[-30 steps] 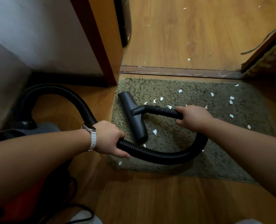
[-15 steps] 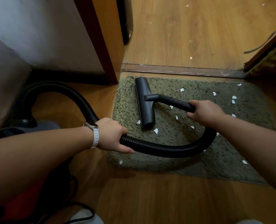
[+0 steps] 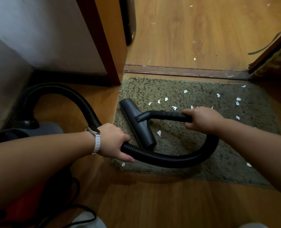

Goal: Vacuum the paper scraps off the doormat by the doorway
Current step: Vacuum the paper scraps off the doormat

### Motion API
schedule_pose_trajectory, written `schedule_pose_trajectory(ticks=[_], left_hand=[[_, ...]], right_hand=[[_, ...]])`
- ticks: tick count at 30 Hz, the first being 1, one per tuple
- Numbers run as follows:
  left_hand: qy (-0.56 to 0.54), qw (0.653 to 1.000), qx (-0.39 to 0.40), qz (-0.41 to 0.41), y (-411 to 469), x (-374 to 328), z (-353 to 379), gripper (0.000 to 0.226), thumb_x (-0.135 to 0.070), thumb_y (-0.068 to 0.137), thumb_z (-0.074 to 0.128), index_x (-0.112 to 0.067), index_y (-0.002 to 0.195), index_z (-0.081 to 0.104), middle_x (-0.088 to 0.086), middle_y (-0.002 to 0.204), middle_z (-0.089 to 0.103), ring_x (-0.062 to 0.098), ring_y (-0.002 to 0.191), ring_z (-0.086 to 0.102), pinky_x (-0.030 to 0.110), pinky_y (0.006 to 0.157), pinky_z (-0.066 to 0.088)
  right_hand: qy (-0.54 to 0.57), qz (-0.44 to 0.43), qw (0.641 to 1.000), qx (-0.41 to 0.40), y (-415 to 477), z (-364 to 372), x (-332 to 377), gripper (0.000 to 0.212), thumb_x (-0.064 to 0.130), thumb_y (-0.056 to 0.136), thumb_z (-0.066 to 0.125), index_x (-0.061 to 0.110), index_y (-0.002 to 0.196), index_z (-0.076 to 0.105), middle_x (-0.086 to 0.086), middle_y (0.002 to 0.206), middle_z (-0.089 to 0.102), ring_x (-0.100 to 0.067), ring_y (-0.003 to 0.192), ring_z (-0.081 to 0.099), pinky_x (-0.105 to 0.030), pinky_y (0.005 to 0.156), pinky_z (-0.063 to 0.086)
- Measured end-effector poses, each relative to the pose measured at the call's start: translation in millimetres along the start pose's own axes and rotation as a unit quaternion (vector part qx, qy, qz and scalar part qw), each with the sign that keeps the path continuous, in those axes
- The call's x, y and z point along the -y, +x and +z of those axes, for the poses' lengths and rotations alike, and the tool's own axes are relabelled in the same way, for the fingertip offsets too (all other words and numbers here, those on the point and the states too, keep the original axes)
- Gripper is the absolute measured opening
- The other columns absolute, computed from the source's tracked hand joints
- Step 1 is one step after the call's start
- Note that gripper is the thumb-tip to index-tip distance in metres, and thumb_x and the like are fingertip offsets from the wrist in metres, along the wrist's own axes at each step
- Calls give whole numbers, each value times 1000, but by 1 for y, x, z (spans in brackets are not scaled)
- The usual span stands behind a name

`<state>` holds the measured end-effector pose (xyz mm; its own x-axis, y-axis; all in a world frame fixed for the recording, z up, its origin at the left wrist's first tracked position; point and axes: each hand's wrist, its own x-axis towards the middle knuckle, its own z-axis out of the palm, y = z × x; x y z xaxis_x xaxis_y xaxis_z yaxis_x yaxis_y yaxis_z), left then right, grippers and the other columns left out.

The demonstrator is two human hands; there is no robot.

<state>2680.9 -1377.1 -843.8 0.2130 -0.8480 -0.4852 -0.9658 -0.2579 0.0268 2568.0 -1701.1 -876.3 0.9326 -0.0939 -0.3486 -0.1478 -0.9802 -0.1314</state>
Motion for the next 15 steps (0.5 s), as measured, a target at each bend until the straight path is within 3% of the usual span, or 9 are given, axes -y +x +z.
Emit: schedule_pose_trajectory(ticks=[7,15], left_hand=[[-46,999,5,4,2,-6,8,67,-91,69,33,-28,84,53,-10,72,59,9,64,59,32,65,56],[-73,991,107,37,-14,5,11,56,-85,75,46,-31,91,51,-8,77,60,14,71,60,35,68,54]], right_hand=[[21,86,996,-1,-8,-11,-29,11,37,85,63,34,87,52,8,71,58,-20,67,58,-29,54,39],[-10,2,1000,22,-8,1,-3,12,40,87,59,32,94,53,8,71,57,-18,67,57,-27,49,36]])
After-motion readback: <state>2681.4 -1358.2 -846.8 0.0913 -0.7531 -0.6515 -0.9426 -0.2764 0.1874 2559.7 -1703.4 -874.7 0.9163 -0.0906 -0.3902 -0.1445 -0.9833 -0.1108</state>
